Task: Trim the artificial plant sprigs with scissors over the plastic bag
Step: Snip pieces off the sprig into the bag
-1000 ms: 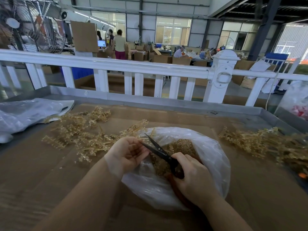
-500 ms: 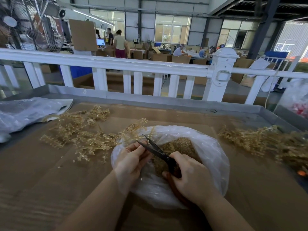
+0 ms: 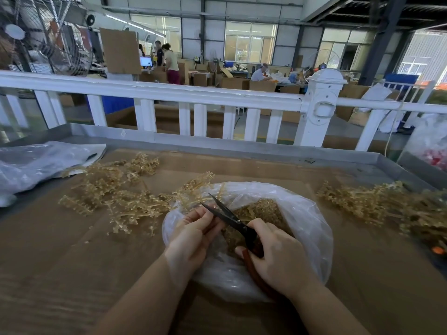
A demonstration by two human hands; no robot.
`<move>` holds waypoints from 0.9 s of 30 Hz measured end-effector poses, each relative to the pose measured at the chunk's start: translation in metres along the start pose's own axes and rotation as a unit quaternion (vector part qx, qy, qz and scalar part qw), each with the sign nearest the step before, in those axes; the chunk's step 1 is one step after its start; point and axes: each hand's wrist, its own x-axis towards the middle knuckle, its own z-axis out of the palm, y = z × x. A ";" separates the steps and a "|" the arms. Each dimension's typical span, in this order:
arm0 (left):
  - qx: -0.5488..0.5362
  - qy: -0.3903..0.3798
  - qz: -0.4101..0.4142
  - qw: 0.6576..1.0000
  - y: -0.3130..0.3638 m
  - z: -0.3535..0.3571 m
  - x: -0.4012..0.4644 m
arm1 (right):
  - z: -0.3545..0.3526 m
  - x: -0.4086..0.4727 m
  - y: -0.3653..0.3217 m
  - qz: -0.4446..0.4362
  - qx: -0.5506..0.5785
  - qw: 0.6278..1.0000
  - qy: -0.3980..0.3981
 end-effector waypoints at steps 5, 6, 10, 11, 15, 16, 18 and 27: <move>0.016 -0.019 0.005 1.000 -0.002 -0.003 -0.003 | 0.000 -0.001 -0.001 0.004 0.008 1.000 0.009; 0.023 -0.016 0.006 1.000 -0.002 -0.003 -0.004 | -0.001 -0.001 -0.001 0.004 0.011 1.000 0.012; 0.031 0.024 0.015 0.999 -0.003 0.003 -0.005 | -0.002 -0.001 -0.002 0.001 0.020 1.000 0.010; 0.027 0.032 0.017 0.999 -0.003 0.005 -0.005 | -0.002 -0.001 -0.002 -0.001 0.021 1.000 0.010; 0.011 0.053 0.009 0.999 -0.001 0.007 -0.004 | -0.003 -0.001 -0.001 -0.010 0.013 1.000 0.004; 0.007 0.055 0.010 0.998 -0.001 0.008 -0.004 | -0.003 -0.001 -0.001 -0.011 0.009 1.000 0.001; 0.001 0.056 0.012 0.998 -0.001 0.008 -0.004 | -0.003 -0.001 -0.001 -0.012 0.002 1.000 -0.001; 0.044 0.002 -0.022 0.999 -0.001 0.004 -0.004 | -0.003 -0.002 -0.001 -0.012 0.024 0.999 0.016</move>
